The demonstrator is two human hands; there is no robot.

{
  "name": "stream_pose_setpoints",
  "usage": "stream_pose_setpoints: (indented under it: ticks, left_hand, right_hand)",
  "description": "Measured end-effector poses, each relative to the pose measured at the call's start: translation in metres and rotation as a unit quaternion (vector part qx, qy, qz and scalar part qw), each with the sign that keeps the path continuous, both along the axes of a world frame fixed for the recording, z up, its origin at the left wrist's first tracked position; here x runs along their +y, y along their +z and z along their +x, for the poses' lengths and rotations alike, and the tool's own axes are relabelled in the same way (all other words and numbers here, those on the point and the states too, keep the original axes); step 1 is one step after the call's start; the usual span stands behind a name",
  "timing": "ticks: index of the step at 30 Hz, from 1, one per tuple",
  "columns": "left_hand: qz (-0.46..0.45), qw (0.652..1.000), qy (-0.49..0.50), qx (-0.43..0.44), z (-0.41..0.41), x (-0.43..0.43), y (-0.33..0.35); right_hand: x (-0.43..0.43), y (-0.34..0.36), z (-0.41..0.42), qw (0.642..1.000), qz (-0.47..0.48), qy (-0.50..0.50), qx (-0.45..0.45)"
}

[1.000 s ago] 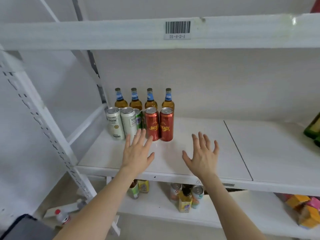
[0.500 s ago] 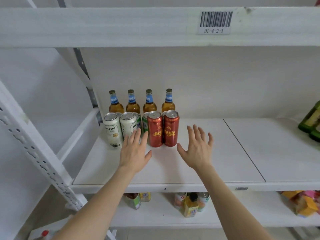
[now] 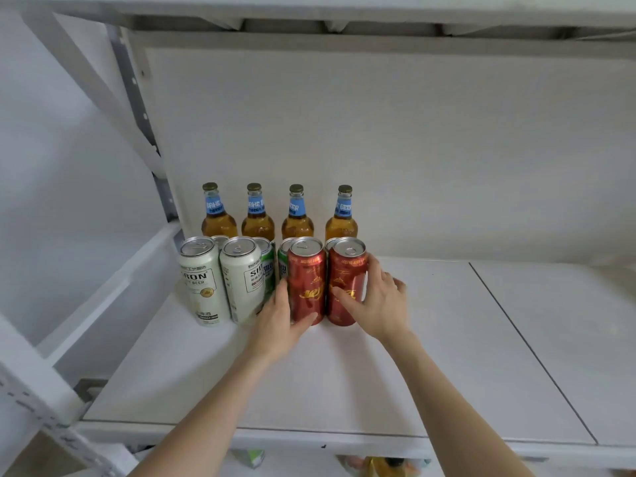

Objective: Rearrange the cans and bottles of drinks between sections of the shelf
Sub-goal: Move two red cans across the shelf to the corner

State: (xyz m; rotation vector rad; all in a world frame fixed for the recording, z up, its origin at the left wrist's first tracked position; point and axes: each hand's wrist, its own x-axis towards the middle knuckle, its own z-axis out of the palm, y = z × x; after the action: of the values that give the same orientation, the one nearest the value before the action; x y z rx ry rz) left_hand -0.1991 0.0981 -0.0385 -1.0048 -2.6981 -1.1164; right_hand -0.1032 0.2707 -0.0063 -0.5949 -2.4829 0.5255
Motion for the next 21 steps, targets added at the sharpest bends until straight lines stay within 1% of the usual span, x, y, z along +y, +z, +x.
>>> stream_pose_setpoints:
  ticks: [2, 5, 9, 13, 17, 21]
  left_hand:
    - [0.039, 0.997, 0.001, -0.071, -0.005, 0.005, 0.0]
    - [0.104, 0.978, -0.013, -0.179, -0.016, 0.011, -0.003]
    - [0.167, 0.948, -0.034, -0.27, -0.024, 0.013, -0.006]
    - [0.2, 0.93, -0.038, -0.305, -0.021, 0.014, 0.0]
    - [0.201, 0.925, -0.036, -0.32, -0.013, 0.005, 0.003]
    - [0.199, 0.92, -0.032, -0.337, 0.003, -0.008, 0.006]
  right_hand:
    - [0.001, 0.0, -0.006, 0.996, -0.07, 0.035, 0.032]
    - [0.004, -0.001, -0.012, 0.976, -0.183, 0.092, 0.073]
    - [0.009, -0.003, -0.015, 0.946, -0.282, 0.118, 0.111]
    - [0.012, 0.0, -0.012, 0.933, -0.313, 0.129, 0.123]
    - [0.014, 0.002, -0.003, 0.917, -0.356, 0.129, 0.125]
    - [0.011, 0.007, 0.01, 0.893, -0.416, 0.124, 0.124]
